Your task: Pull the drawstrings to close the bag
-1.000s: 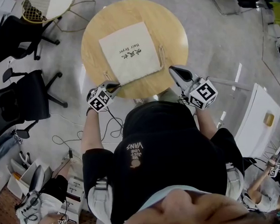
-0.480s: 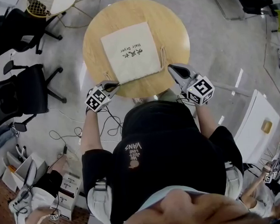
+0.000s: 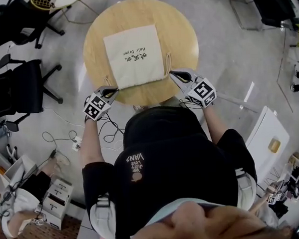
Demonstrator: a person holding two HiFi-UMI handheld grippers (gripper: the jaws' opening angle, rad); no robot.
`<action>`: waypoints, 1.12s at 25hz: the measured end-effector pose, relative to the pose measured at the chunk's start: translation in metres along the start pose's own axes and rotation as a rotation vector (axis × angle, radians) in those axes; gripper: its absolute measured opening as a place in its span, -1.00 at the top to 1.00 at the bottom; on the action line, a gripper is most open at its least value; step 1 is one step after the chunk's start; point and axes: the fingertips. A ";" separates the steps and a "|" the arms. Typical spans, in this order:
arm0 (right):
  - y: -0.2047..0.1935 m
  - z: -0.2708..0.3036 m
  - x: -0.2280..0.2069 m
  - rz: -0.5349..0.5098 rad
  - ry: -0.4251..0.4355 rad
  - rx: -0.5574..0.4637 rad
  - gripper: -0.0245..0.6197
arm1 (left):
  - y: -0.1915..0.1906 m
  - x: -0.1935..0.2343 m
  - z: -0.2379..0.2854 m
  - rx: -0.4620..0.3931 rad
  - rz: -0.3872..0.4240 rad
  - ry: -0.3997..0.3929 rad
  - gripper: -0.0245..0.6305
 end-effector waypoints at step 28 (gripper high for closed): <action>-0.105 0.017 0.005 -0.584 0.594 0.428 0.66 | -0.011 0.011 0.010 0.012 -0.204 0.293 0.88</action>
Point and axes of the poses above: the fingertips, and each gripper's own axes: z forward along the fingers, x to its left, y out of its top, and after that the axes turned 14 degrees about -x, right-handed
